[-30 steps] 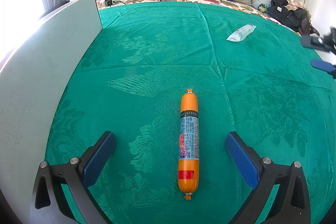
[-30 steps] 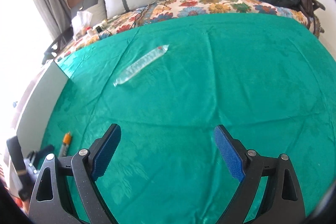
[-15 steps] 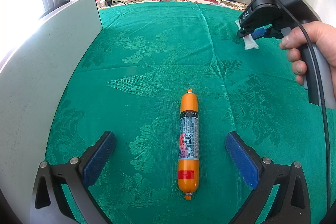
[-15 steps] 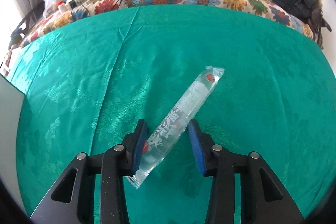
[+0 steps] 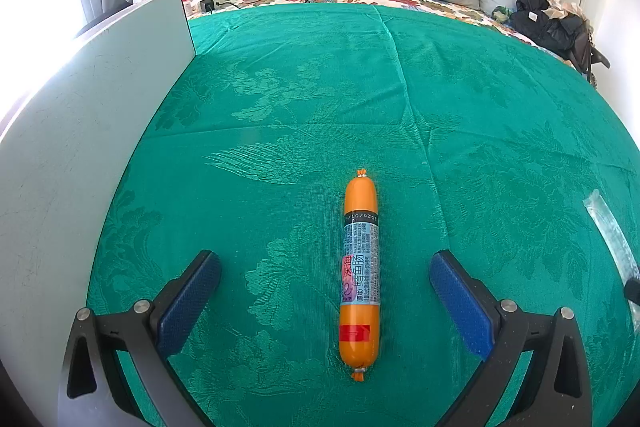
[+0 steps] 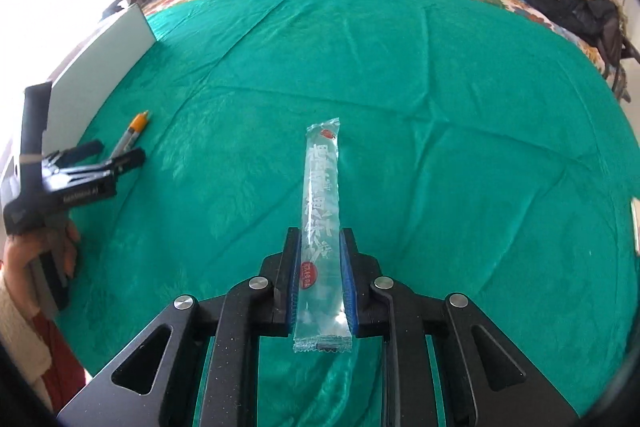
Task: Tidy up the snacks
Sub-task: 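Lift the ice-pop tube with the right tool while the left tool holds the sausage stick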
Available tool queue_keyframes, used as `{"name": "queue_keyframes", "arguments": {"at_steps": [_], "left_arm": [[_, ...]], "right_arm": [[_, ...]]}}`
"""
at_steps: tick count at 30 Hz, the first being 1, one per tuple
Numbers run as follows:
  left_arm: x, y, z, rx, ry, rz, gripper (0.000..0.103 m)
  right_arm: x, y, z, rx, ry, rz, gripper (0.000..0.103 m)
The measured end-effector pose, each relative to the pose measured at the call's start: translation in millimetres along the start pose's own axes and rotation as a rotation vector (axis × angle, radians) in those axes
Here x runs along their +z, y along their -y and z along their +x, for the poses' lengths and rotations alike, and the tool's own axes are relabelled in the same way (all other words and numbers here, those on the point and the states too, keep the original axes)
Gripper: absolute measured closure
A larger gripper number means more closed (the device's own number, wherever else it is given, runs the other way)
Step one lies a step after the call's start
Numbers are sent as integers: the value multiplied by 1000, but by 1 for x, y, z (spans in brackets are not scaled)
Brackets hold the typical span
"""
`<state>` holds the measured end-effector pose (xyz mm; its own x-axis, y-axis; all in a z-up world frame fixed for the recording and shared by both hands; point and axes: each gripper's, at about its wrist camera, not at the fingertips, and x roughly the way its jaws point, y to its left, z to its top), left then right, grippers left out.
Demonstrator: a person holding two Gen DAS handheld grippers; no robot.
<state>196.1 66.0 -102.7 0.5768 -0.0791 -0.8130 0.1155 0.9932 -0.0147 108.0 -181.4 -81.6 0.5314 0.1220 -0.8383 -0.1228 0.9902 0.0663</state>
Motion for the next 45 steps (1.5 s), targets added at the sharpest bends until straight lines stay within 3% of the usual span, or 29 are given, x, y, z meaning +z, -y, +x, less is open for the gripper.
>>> {"name": "queue_keyframes", "arguments": {"at_steps": [4,7,9,11,15,26,45], "left_arm": [[0,0,0,-1,0,0,0],[0,0,0,0,0,0,0],[0,0,0,-1,0,-1,0],[0,0,0,-1,0,-1,0],[0,0,0,-1,0,-1,0],[0,0,0,-1,0,-1,0],[0,0,-1,0,0,-1,0]], "right_arm": [[-10,-1,3,-20,29,-20,82],[-8,-4,9,-15,56,-40,72],[-9,-11,13,-25,80,-73,48],[-15,-18,14,-42,110,-101,31],[-13,-12,17,-32,96,-70,19],[-12,-16,21,-27,77,-90,9],[-12,-17,21,-27,76,-90,8]]}}
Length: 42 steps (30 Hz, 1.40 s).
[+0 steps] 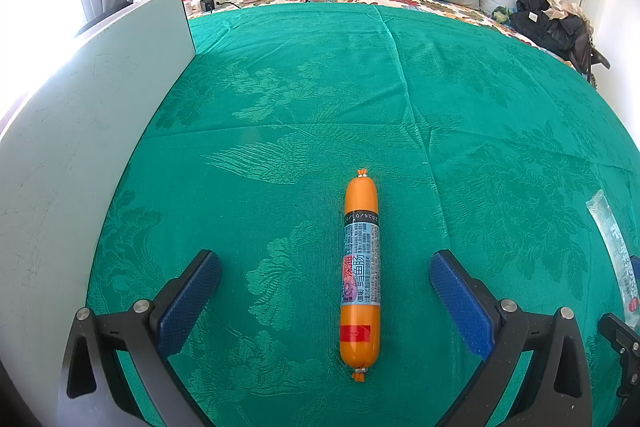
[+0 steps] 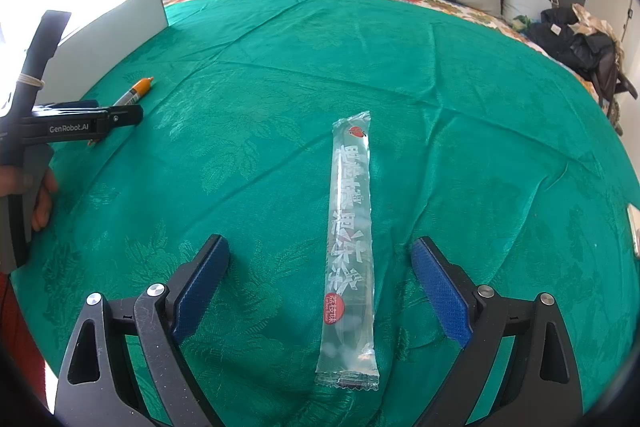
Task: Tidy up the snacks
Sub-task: 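Lift the ice-pop tube with the right tool while the left tool holds the sausage stick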
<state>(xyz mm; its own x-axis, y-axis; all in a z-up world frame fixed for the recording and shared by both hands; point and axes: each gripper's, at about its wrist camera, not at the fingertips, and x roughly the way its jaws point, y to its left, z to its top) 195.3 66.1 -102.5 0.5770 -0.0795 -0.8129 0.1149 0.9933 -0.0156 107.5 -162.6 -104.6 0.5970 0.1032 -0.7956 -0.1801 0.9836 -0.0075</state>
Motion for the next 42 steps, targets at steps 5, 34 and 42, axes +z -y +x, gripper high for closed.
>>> {"name": "queue_keyframes", "arguments": {"at_steps": [5,34,42], "left_arm": [[0,0,0,1,0,0,0],[18,16,5,-81,-250,153,13],[23,31,-11,-153,-248,204,88]], "right_arm": [[-1,-1,0,5,1,0,8],[39,54,-3,156,-241,190,12],[64,26,20,105,-427,96,57]]}}
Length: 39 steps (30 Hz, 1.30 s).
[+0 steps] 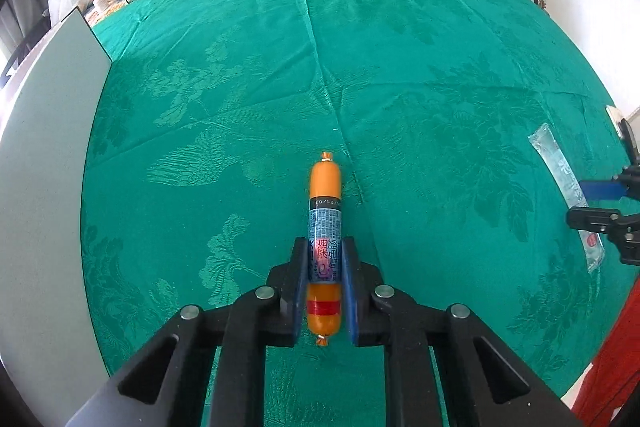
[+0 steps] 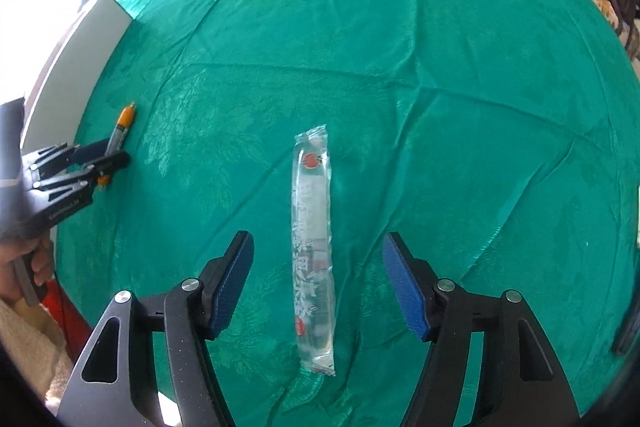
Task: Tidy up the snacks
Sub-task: 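Lift the ice-pop tube with the right tool while the left tool holds the sausage stick, then carry both items over the white box and open both tools to drop them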
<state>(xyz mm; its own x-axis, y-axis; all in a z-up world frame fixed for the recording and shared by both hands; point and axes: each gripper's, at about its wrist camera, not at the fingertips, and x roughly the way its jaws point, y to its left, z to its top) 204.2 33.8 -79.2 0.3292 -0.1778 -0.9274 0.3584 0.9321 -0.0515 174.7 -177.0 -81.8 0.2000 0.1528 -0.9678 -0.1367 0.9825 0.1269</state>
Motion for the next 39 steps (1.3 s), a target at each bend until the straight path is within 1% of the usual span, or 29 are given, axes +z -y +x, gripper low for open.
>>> {"name": "queue_keyframes", "arguments": {"at_steps": [1,2,3,6,9,11,12,14,16,17,19,21,23,26,28,29,30,31,32,33,34,35,37,38,39], "left_arm": [[-4,-3,-6,-10,18,-16,88],[-8,-6,-13,-38,39,-36,88],[-13,-13,-21,-71,63,-58,88],[-29,-24,-56,-144,135,-123,88],[-46,-39,-99,-234,209,-201,88],[-56,-56,-133,-279,266,-255,88],[-61,-66,-151,-288,299,-280,88],[-70,-93,-183,-284,355,-331,88],[-79,-127,-208,-270,392,-395,88],[-84,-147,-218,-255,406,-429,88],[-95,-185,-231,-176,424,-488,88],[-108,-221,-234,-97,423,-546,88],[-124,-247,-230,-12,405,-588,88],[-155,-269,-214,81,361,-618,88],[-169,-274,-203,129,338,-624,87],[-175,-274,-197,148,327,-625,84],[-181,-274,-192,154,317,-627,78],[-186,-274,-187,157,310,-627,69],[-190,-273,-184,166,307,-626,63],[-194,-271,-184,183,308,-622,50],[-200,-266,-188,205,321,-615,40],[-202,-262,-194,228,342,-607,36],[-203,-253,-208,281,389,-593,22],[-202,-248,-218,305,419,-586,19],[-201,-242,-229,331,453,-580,13]], "right_arm": [[-3,-8,6,-58,-20,-32,76],[-6,-13,5,-80,-7,-48,84],[-9,-14,1,-72,10,-39,83],[-19,-15,-20,4,74,12,83],[-18,-27,-49,76,143,37,83],[-11,-49,-71,134,190,22,83],[-5,-63,-82,167,210,11,83],[9,-101,-103,248,253,-21,83],[22,-145,-118,337,282,-63,83],[26,-167,-124,386,289,-86,83],[35,-217,-129,477,288,-130,83],[44,-265,-129,554,278,-165,83],[47,-308,-123,606,272,-188,83],[48,-353,-102,638,249,-197,83],[45,-368,-78,620,236,-194,83],[43,-373,-65,611,231,-188,79],[43,-377,-53,600,222,-178,75],[40,-378,-41,591,207,-166,71],[38,-378,-31,580,186,-154,63],[34,-376,-24,574,170,-146,61],[34,-372,-20,574,163,-143,61],[32,-367,-20,571,165,-141,61],[30,-355,-29,547,192,-150,60],[31,-351,-38,529,217,-166,54],[31,-348,-48,504,248,-189,46]]}}
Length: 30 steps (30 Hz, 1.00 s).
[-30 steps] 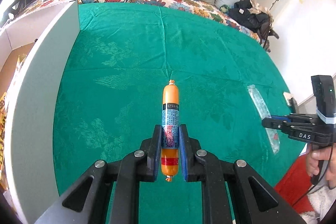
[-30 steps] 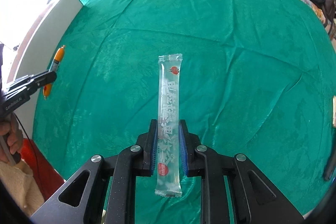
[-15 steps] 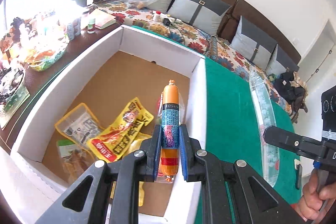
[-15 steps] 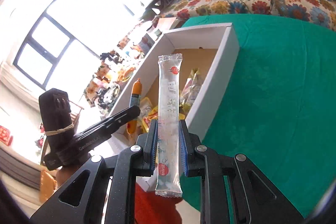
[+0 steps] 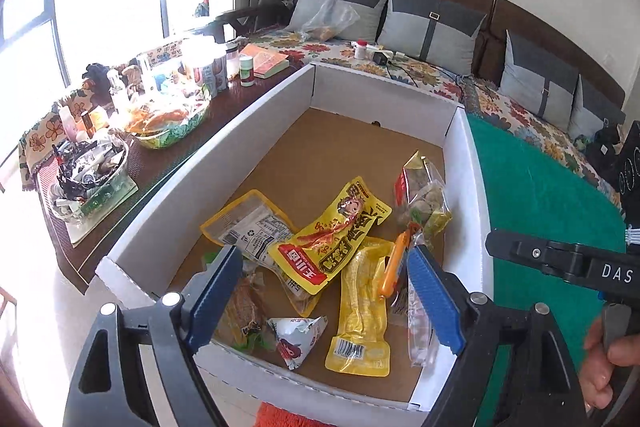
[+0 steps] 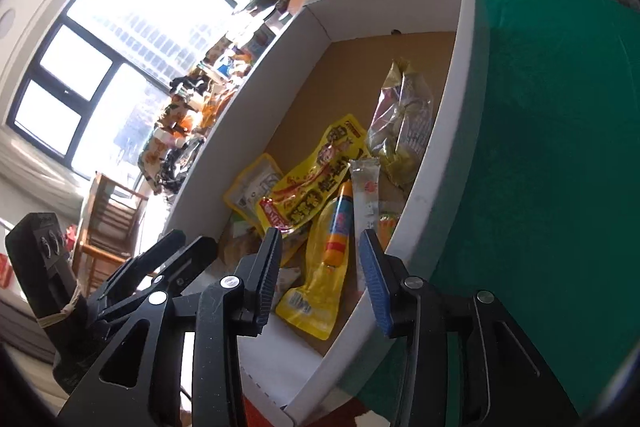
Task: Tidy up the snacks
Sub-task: 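Carry both items over the white box and open both tools to drop them, then withdraw both open tools from the box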
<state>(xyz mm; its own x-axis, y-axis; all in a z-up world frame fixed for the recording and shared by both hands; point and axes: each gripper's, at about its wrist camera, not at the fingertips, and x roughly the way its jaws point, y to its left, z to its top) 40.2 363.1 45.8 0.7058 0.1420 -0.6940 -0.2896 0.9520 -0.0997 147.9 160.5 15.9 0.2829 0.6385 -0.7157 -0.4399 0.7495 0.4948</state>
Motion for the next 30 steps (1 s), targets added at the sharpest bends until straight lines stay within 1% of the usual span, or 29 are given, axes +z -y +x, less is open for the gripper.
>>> {"name": "queue_keyframes", "arguments": {"at_steps": [1,2,3,4,5,6,8,10,11,12,13,14,17,18,19,21,22,23,25,26,28,30], "left_arm": [[5,2,-11,15,40,1,4],[9,4,-22,30,82,-6,0],[11,5,-32,41,132,-17,0],[13,6,-41,49,177,-33,0],[16,4,-46,44,199,-60,0],[18,2,-48,23,195,-94,0],[21,-6,-46,-21,147,-151,0],[21,-9,-44,-38,120,-175,0],[20,-12,-44,-28,119,-185,0],[19,-14,-43,3,118,-189,0],[18,-15,-42,55,109,-173,0],[18,-14,-42,125,103,-139,0],[20,-6,-42,375,98,-32,0],[20,-4,-41,430,98,2,0],[18,-2,-43,453,105,35,0],[16,-2,-47,441,116,49,0],[15,-4,-48,427,101,35,0],[15,-6,-48,410,72,12,0],[14,-10,-44,354,14,-32,0],[14,-13,-43,328,-1,-45,0],[12,-13,-43,298,0,-59,0],[11,-14,-44,300,8,-63,0]], "right_arm": [[3,-2,-11,-30,21,-37,42],[4,-5,-21,-62,39,-77,34],[5,-9,-31,-95,57,-120,30],[6,-14,-40,-127,72,-163,29],[6,-18,-46,-158,83,-202,29],[7,-23,-50,-190,91,-236,26],[7,-32,-52,-247,99,-285,22],[6,-39,-49,-272,87,-315,22],[5,-41,-49,-285,79,-325,22],[4,-43,-46,-300,71,-334,22],[3,-46,-42,-315,64,-344,22],[2,-47,-40,-325,58,-352,22],[0,-52,-34,-341,44,-376,21],[-1,-53,-33,-341,44,-383,21],[-1,-54,-32,-341,45,-387,21],[-2,-58,-32,-338,47,-390,21],[-2,-60,-32,-334,47,-391,21],[-2,-62,-32,-330,47,-393,21],[-3,-67,-31,-327,42,-406,21],[-4,-70,-30,-328,38,-414,21],[-5,-74,-28,-329,29,-425,21],[-6,-76,-26,-326,25,-435,21]]}}
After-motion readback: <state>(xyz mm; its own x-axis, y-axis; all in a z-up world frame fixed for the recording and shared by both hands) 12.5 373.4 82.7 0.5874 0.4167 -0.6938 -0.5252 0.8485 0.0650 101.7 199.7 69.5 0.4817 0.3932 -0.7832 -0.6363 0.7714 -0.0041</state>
